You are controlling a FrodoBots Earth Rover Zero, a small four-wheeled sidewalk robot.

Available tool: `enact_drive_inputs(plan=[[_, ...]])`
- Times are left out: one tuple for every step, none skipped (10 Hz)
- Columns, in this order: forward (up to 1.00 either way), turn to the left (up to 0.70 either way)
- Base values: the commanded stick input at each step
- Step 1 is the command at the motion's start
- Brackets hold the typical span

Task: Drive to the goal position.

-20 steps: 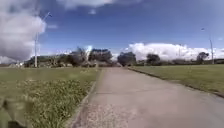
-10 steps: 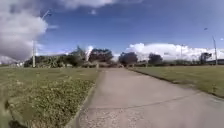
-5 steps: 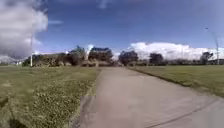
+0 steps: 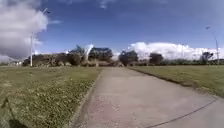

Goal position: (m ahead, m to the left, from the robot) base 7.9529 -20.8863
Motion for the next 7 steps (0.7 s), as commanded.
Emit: enact_drive_inputs(plan=[[0.70,0.00],[0.70,0.00],[0.70,0.00],[0.70,0.00],[0.70,0.00],[0.70,0.00],[0.70,0.00]])
